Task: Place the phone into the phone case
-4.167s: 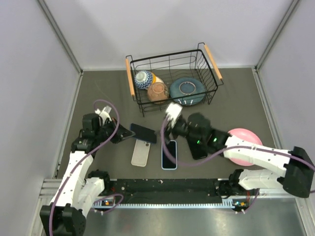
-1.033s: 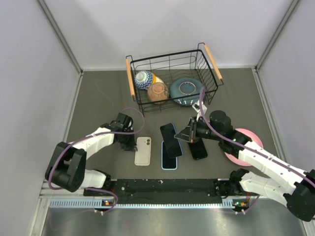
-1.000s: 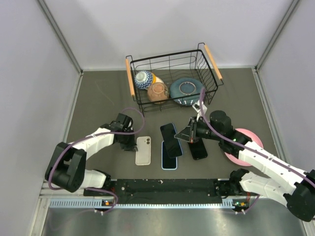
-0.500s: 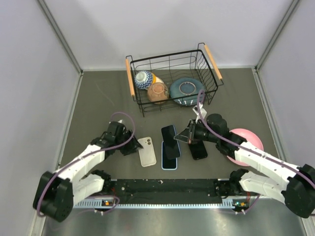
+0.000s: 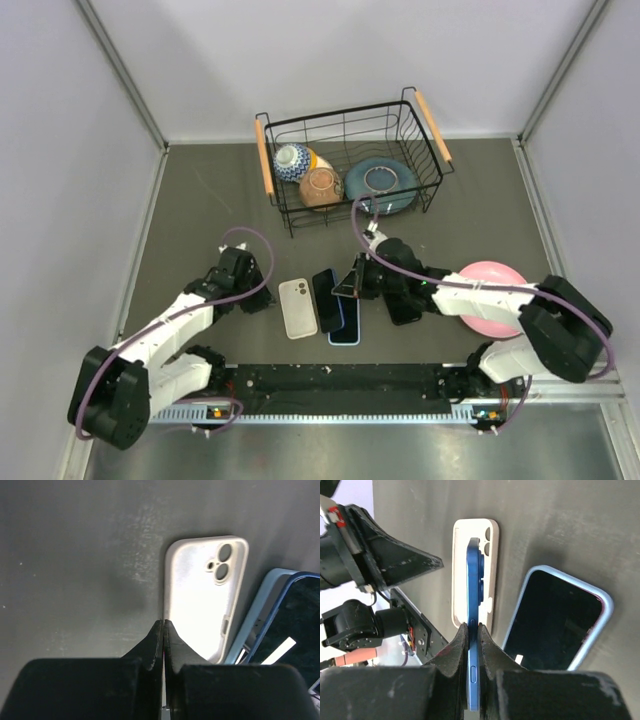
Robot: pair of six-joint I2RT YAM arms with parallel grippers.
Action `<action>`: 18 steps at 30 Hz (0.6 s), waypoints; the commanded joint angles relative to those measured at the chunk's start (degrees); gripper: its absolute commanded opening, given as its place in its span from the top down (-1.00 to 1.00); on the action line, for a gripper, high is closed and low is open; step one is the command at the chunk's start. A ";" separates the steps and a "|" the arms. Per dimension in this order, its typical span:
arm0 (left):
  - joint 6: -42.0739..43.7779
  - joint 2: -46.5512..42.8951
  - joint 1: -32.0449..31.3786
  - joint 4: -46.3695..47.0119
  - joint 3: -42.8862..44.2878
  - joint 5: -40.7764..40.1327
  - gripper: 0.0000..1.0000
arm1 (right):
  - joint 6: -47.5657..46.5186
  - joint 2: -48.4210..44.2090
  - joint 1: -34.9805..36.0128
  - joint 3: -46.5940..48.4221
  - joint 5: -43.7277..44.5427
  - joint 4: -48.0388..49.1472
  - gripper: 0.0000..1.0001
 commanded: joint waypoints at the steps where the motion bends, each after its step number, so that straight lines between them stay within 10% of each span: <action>1: 1.20 2.37 0.59 3.93 -2.26 0.08 1.00 | 2.73 4.34 2.76 7.65 0.14 7.37 1.00; 18: 2.43 6.07 1.30 8.42 -3.85 5.18 1.00 | 7.47 18.23 4.00 11.35 -3.64 13.16 1.00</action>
